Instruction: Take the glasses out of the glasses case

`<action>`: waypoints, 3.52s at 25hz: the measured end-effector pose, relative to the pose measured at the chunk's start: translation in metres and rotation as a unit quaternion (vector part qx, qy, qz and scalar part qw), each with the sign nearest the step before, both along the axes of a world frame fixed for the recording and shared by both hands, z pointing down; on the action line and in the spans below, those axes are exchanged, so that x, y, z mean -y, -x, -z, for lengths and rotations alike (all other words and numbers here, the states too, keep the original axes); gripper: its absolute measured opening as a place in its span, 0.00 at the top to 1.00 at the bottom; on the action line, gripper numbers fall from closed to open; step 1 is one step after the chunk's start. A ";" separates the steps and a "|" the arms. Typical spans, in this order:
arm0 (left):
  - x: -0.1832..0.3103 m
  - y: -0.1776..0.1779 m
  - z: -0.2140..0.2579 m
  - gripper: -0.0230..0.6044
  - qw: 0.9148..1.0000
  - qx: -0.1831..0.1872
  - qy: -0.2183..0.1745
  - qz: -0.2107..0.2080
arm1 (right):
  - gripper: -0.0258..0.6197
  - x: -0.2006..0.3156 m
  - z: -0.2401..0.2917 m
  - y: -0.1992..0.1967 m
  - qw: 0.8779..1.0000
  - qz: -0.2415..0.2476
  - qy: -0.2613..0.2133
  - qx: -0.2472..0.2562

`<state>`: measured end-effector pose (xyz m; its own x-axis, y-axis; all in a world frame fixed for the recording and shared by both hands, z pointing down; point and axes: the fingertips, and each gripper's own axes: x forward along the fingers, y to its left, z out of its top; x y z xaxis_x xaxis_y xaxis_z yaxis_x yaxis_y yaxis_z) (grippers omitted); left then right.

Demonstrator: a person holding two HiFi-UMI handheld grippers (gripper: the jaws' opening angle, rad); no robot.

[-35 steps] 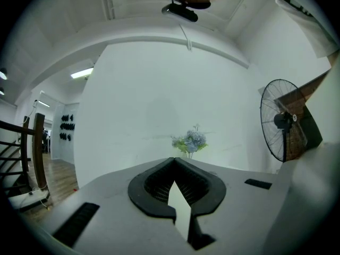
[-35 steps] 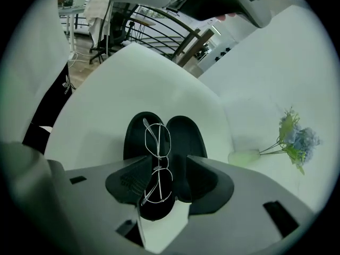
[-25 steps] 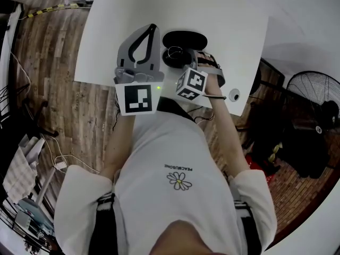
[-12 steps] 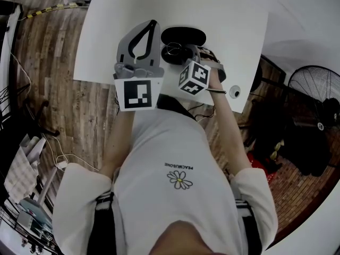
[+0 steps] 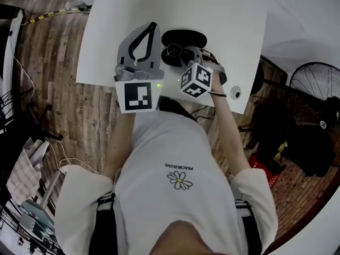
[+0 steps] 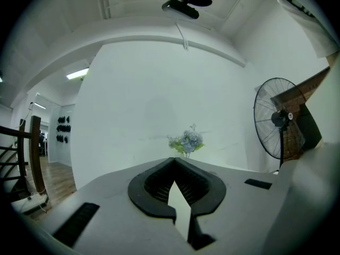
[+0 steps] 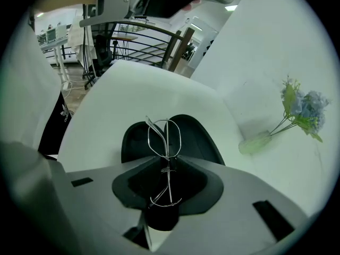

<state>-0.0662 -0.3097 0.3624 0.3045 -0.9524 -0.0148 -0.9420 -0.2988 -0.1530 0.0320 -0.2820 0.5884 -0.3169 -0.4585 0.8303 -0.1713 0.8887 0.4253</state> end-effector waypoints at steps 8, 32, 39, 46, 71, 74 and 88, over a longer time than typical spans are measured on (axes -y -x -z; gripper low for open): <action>-0.006 -0.003 0.014 0.94 1.000 0.011 -0.015 -0.009 | 0.82 0.012 0.044 0.003 0.996 -0.038 -0.052 0.053; -0.012 -0.038 0.101 0.94 0.993 -0.003 -0.112 -0.023 | 0.82 0.047 0.282 -0.035 0.909 -0.118 -0.318 0.242; -0.020 -0.044 0.124 0.94 0.991 -0.017 -0.127 -0.027 | 0.82 0.027 0.325 -0.049 0.869 -0.144 -0.330 0.339; -0.025 -0.044 0.134 0.94 0.991 -0.023 -0.128 -0.033 | 0.82 0.007 0.354 -0.080 0.785 -0.205 -0.304 0.500; -0.031 -0.062 0.140 0.94 0.990 -0.039 -0.124 -0.053 | 0.82 -0.029 0.348 -0.130 0.712 -0.293 -0.315 0.555; -0.030 -0.062 0.139 0.94 0.990 -0.041 -0.122 -0.054 | 0.82 -0.028 0.347 -0.130 0.714 -0.293 -0.313 0.554; -0.028 -0.057 0.136 0.94 0.991 -0.047 -0.115 -0.045 | 0.82 -0.022 0.351 -0.131 0.716 -0.292 -0.313 0.552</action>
